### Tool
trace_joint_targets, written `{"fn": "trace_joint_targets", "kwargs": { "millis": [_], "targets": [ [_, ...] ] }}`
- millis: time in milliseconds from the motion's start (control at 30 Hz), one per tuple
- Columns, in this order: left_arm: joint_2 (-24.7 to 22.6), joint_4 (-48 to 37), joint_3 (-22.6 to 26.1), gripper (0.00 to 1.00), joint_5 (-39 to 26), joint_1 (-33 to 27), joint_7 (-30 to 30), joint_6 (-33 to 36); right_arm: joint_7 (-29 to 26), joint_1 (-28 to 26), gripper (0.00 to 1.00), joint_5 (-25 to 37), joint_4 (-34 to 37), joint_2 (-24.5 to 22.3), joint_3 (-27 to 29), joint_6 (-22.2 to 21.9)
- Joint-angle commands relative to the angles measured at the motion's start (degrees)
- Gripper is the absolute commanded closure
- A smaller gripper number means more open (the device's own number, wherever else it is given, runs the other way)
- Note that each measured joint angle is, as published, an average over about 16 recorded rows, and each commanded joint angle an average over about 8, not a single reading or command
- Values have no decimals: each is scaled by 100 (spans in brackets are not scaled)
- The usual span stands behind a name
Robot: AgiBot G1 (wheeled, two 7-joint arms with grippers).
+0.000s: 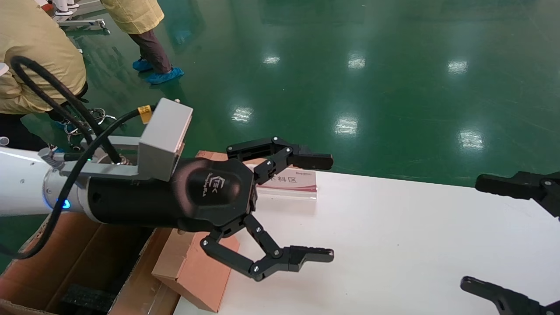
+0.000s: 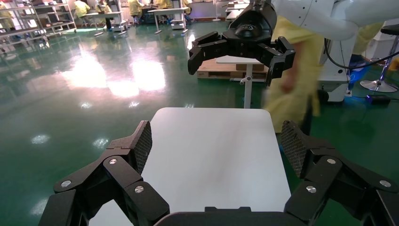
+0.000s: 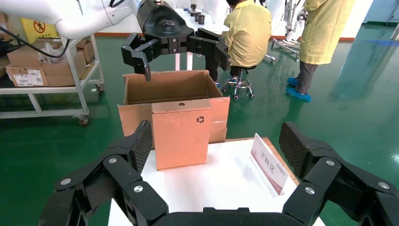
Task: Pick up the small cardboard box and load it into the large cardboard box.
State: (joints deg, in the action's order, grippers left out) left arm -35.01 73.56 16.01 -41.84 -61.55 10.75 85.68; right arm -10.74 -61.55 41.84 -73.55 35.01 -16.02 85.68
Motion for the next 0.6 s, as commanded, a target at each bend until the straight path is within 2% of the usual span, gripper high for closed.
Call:
{"fn": "trace_joint_targets", "kwargs": {
  "millis": [33,433,600],
  "targets": [
    [0,0,0,0,0,0,0,0,0,0,0,0,0,0,0,0],
    [3,-7,4,0,0,6,14,-2,1,0,0,0,1,0,0,0],
    [154,77,102,0,-266,-36,242,-102,2,-2,0,-1,4,0,-2,1]
  ]
}}
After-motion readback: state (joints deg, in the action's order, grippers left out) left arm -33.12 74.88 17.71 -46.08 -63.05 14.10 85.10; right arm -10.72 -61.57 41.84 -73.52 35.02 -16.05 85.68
